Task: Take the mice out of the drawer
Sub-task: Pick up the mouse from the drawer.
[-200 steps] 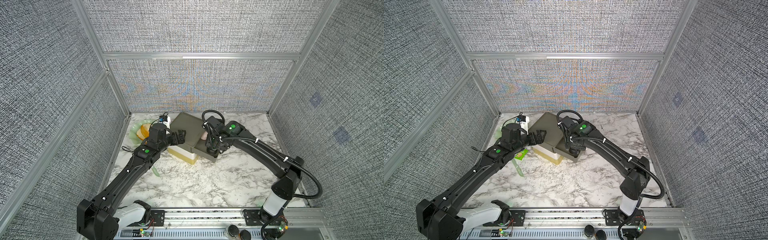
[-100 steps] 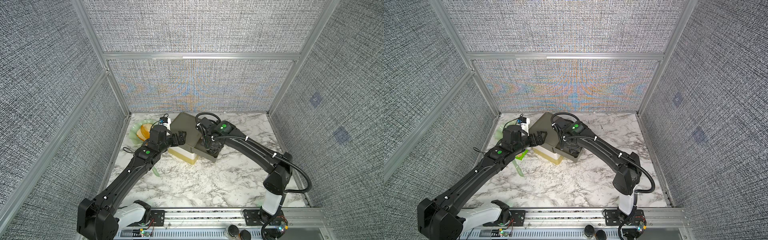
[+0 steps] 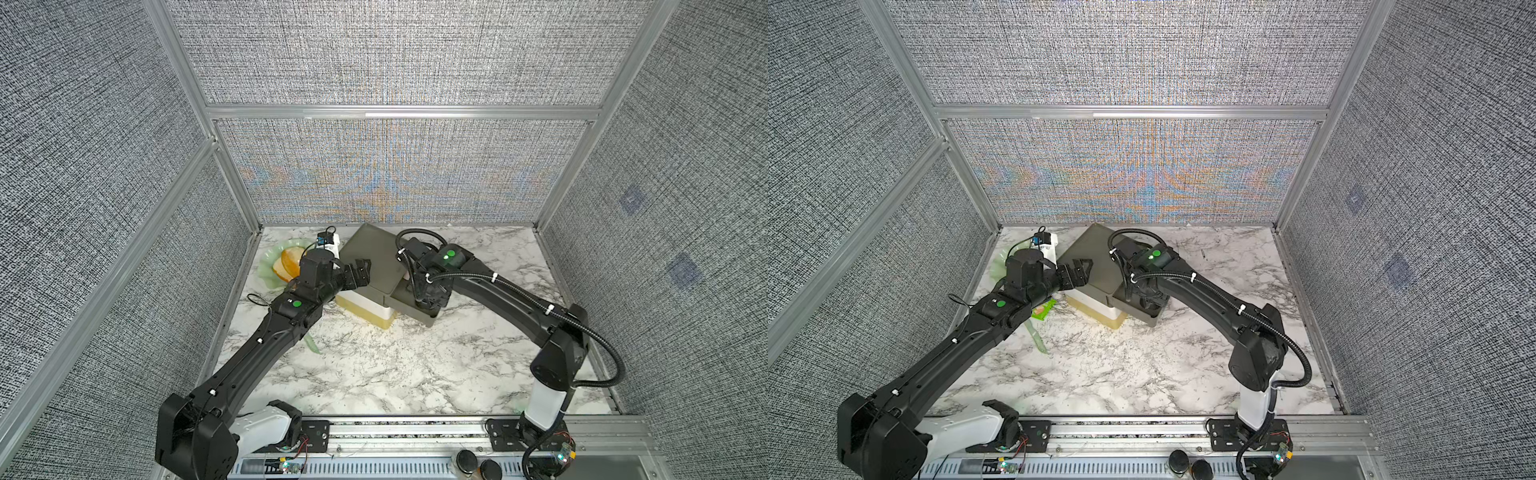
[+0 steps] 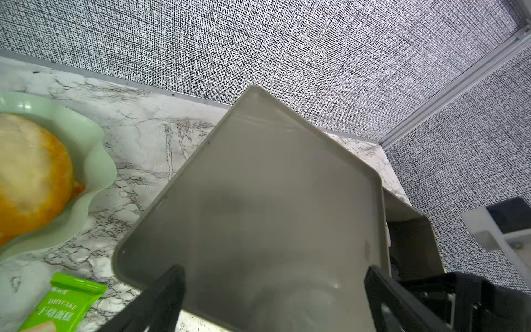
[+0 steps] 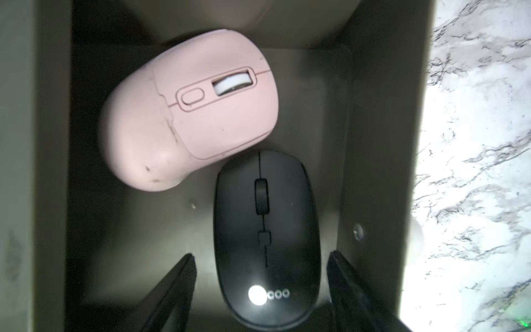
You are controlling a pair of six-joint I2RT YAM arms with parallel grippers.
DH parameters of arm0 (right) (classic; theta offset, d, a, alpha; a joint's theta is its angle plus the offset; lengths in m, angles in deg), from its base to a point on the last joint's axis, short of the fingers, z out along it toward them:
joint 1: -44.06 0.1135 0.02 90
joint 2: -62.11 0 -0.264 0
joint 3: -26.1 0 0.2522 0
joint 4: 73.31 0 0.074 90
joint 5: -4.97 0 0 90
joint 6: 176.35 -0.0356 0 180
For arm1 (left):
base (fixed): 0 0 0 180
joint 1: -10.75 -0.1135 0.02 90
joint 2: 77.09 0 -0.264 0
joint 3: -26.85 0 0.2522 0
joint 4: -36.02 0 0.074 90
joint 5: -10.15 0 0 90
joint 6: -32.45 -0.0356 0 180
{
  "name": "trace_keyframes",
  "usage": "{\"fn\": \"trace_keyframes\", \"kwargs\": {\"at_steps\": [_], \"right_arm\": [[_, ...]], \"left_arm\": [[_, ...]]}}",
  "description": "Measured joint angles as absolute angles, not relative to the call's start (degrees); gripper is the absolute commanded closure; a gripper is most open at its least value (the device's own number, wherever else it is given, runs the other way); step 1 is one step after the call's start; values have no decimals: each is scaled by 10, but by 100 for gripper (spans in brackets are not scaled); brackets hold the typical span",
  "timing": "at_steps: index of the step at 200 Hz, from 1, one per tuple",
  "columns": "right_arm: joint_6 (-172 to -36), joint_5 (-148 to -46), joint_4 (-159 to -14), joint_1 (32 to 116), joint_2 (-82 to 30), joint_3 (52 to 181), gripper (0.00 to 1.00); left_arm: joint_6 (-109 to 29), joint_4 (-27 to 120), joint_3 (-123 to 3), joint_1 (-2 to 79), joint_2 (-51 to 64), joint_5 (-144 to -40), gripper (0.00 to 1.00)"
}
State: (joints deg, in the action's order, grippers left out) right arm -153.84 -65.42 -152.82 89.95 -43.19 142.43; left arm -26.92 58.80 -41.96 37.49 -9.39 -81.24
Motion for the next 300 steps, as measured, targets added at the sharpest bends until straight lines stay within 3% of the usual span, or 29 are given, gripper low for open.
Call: {"fn": "trace_keyframes", "kwargs": {"at_steps": [126, 238, 300], "right_arm": [[-1504, -673, -1521, 892, -483, 1460, 26], [-1472, -667, -1541, 892, -471, 1463, 45], [-1466, -657, -1546, 892, -458, 1468, 45]], "left_arm": [[-254, 555, -407, 366, -83, -803, 0], [-253, 550, -406, 365, -84, -813, 1], [-249, 572, -410, 365, -94, -818, 1]]}}
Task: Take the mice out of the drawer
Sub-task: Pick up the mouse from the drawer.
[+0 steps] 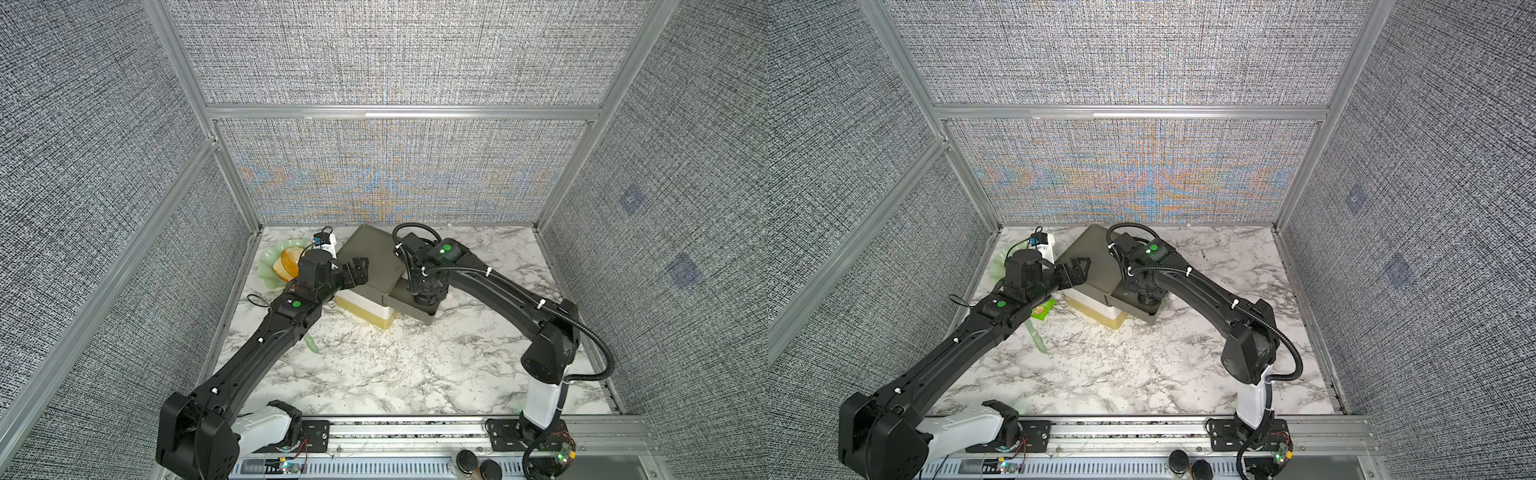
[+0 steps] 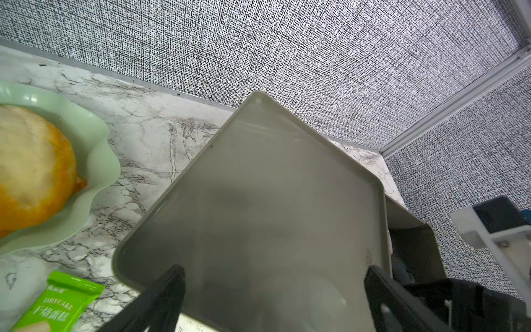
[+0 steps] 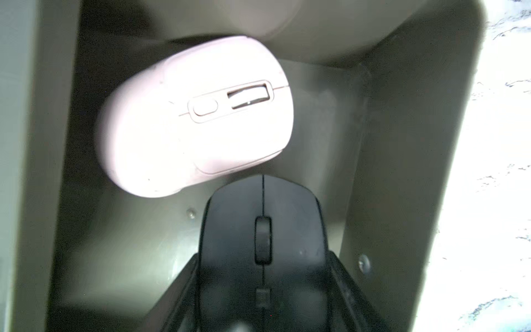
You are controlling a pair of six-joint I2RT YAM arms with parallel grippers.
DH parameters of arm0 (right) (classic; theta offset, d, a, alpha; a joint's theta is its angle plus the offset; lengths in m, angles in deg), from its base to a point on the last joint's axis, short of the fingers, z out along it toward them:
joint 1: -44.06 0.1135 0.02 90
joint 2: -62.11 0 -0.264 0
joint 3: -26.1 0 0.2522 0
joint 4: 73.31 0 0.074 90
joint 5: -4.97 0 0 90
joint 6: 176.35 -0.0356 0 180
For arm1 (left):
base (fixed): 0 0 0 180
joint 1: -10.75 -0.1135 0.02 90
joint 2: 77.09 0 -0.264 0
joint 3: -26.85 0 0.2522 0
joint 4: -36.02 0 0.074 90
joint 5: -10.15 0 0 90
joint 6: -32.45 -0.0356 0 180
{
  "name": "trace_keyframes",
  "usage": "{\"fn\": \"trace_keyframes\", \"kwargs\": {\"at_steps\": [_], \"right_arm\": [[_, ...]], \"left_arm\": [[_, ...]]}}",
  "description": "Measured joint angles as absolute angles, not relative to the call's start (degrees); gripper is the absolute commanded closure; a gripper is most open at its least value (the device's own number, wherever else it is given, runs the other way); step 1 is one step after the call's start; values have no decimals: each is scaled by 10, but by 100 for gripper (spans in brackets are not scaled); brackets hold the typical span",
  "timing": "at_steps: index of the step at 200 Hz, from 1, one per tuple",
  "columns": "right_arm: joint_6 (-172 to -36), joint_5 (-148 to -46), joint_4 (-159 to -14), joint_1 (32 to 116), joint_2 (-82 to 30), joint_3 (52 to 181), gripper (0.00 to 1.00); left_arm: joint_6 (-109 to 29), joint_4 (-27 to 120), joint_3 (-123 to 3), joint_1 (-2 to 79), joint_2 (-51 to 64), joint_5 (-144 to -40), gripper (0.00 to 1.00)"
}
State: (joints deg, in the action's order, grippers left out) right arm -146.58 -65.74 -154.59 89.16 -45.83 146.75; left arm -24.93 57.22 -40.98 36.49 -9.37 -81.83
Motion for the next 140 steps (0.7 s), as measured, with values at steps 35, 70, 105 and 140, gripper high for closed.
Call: {"fn": "trace_keyframes", "kwargs": {"at_steps": [35, 70, 105, 140], "right_arm": [[-1458, -654, -1547, 891, -439, 1482, 45], [-1433, -646, -1550, 884, -422, 1501, 46], [-1393, -624, -1552, 871, -384, 1503, 45], [-1328, -617, -1554, 826, -351, 1472, 46]], "left_arm": [[-249, 596, -420, 365, -99, -827, 0], [-256, 618, -434, 365, -105, -833, 1], [-274, 640, -476, 366, -100, -866, 1], [-287, 658, -503, 376, -93, -900, 1]]}}
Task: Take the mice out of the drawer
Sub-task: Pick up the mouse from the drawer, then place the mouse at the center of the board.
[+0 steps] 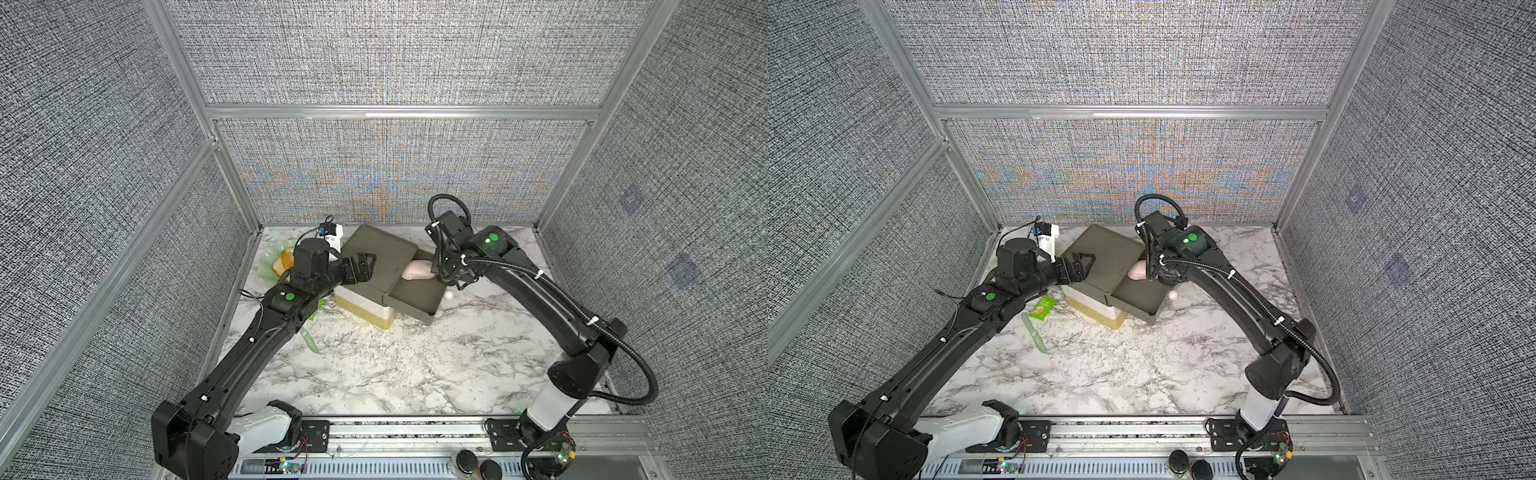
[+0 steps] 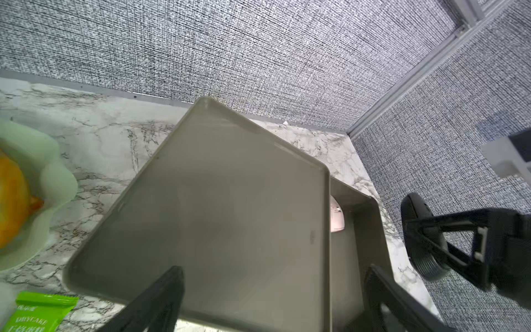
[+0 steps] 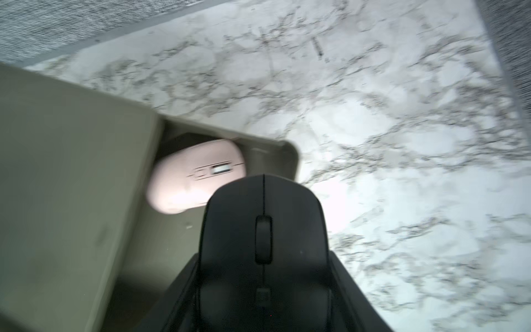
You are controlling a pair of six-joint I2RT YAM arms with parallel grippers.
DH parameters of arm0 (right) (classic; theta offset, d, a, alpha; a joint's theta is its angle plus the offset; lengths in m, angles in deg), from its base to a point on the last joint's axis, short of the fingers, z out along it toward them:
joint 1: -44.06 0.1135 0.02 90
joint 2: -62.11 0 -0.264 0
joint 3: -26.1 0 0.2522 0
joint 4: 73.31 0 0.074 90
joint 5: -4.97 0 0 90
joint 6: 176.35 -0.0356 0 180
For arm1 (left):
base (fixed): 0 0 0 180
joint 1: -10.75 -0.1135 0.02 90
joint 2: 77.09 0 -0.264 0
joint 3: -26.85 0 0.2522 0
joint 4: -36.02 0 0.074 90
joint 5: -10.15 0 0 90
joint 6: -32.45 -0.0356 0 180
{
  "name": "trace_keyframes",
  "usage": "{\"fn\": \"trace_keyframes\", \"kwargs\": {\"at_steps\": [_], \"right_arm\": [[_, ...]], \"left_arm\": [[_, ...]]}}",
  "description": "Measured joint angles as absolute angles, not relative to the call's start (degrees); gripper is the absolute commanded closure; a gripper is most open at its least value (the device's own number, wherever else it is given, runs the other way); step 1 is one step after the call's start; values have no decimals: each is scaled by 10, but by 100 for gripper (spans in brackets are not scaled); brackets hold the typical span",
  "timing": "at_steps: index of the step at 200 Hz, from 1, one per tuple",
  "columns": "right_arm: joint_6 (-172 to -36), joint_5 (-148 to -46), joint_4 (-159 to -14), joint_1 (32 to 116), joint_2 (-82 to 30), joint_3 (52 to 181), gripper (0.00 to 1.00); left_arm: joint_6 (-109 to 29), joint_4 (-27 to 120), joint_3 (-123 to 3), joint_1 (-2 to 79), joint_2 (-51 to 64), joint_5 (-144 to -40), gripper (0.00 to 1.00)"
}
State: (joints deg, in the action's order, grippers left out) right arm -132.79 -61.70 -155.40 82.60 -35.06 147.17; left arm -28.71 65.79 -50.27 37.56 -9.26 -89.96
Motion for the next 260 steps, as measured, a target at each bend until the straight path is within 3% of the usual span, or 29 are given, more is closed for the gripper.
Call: {"fn": "trace_keyframes", "kwargs": {"at_steps": [69, 121, 260], "right_arm": [[-1166, -663, -1492, 674, -295, 1303, 46], [-1056, -745, -1391, 586, -349, 1214, 46], [-936, -828, -1261, 531, -488, 1171, 46]], "left_arm": [[-290, 679, -532, 423, -86, -921, 1], [-294, 697, -541, 448, -84, -931, 1], [-305, 711, -517, 449, -109, -892, 0]]}}
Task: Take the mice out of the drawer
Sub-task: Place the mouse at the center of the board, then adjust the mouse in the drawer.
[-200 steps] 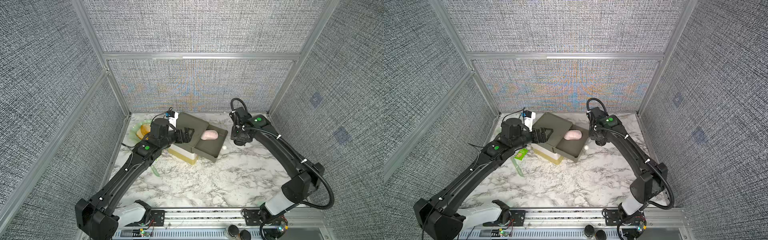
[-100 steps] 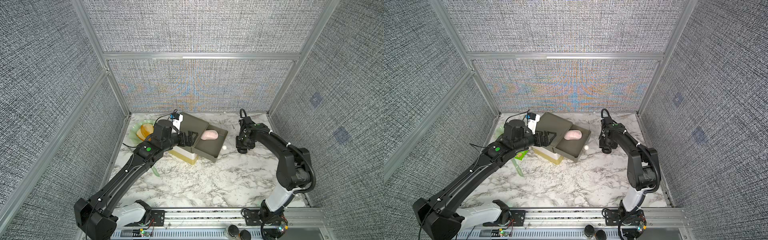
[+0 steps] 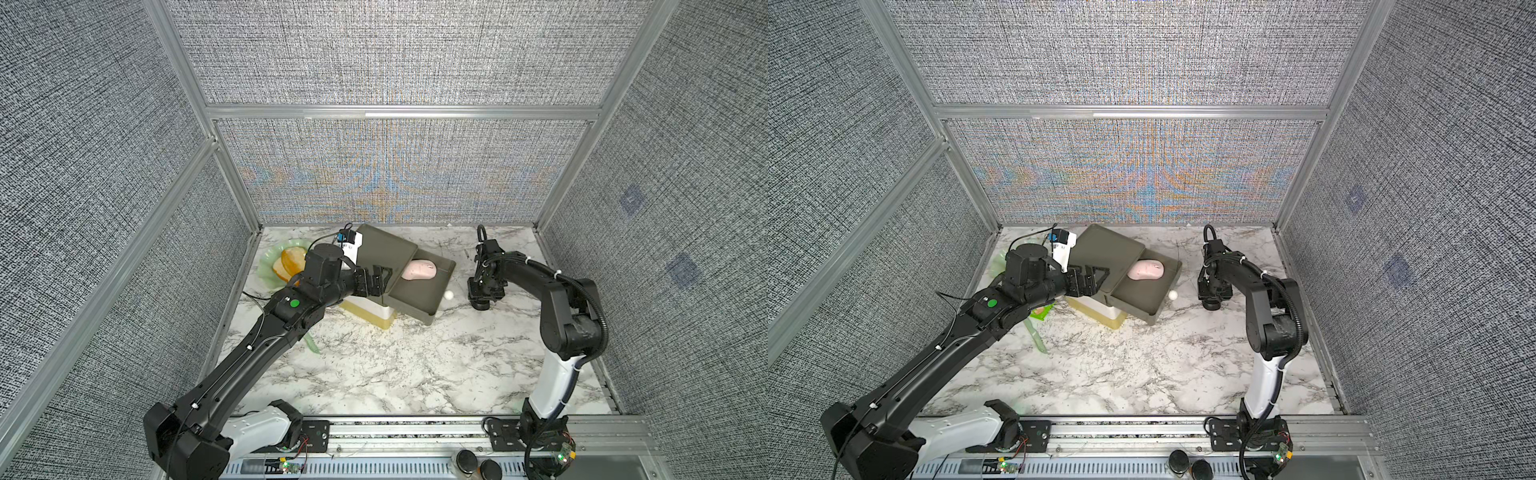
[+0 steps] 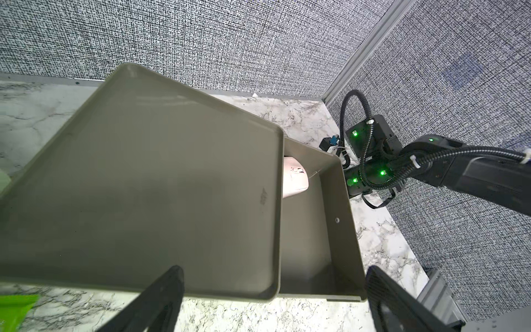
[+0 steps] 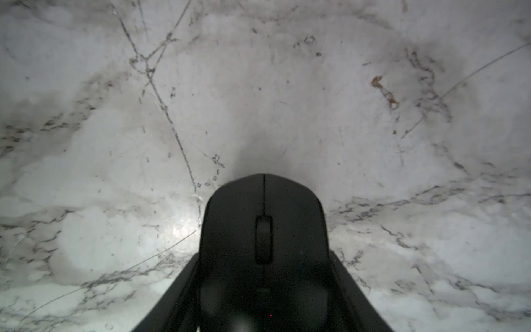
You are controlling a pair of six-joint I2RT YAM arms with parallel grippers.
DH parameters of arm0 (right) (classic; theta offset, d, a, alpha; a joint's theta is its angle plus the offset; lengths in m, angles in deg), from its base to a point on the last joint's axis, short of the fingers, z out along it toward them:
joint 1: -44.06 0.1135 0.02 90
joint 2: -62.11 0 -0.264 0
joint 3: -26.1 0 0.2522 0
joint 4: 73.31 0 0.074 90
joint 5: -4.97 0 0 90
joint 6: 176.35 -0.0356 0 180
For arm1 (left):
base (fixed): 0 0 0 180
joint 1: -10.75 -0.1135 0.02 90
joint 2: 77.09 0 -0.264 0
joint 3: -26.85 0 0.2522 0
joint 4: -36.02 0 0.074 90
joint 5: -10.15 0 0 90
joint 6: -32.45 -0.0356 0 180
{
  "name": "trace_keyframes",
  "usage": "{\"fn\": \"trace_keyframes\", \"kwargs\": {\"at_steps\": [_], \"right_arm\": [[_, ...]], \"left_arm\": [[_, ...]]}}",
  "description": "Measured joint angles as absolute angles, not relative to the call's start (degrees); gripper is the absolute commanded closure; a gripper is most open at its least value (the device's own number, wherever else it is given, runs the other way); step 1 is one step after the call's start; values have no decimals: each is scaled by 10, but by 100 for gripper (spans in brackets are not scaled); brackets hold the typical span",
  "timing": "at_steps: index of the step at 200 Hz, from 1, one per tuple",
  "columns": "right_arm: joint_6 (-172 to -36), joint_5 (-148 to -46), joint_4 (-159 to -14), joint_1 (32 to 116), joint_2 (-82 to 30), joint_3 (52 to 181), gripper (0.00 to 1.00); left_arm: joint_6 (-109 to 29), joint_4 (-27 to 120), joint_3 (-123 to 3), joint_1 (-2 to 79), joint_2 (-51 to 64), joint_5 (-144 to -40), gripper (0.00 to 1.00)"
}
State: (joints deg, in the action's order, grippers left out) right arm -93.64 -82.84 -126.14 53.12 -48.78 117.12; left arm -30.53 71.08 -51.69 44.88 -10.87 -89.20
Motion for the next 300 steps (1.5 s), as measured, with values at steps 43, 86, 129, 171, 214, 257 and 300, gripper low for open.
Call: {"fn": "trace_keyframes", "kwargs": {"at_steps": [43, 86, 129, 171, 214, 257, 300], "right_arm": [[-922, -838, -1258, 528, -498, 1170, 40], [-917, -837, -1257, 524, -503, 1164, 28], [-917, -834, -1263, 520, -468, 1167, 15], [-932, -822, -1284, 515, -393, 1183, 13], [-978, -825, -1316, 510, -284, 1179, 11], [-997, -849, -1350, 555, -175, 1211, 11], [-1006, -849, -1379, 646, -129, 1277, 11]], "left_arm": [[-305, 708, -514, 449, -109, -888, 0], [-305, 705, -514, 449, -104, -888, 0], [-307, 701, -524, 449, -102, -888, 0], [-312, 700, -537, 449, -102, -879, 0], [-318, 700, -543, 449, -104, -869, 0], [-314, 697, -514, 448, -125, -857, 0], [-294, 691, -482, 448, -152, -829, 0]]}}
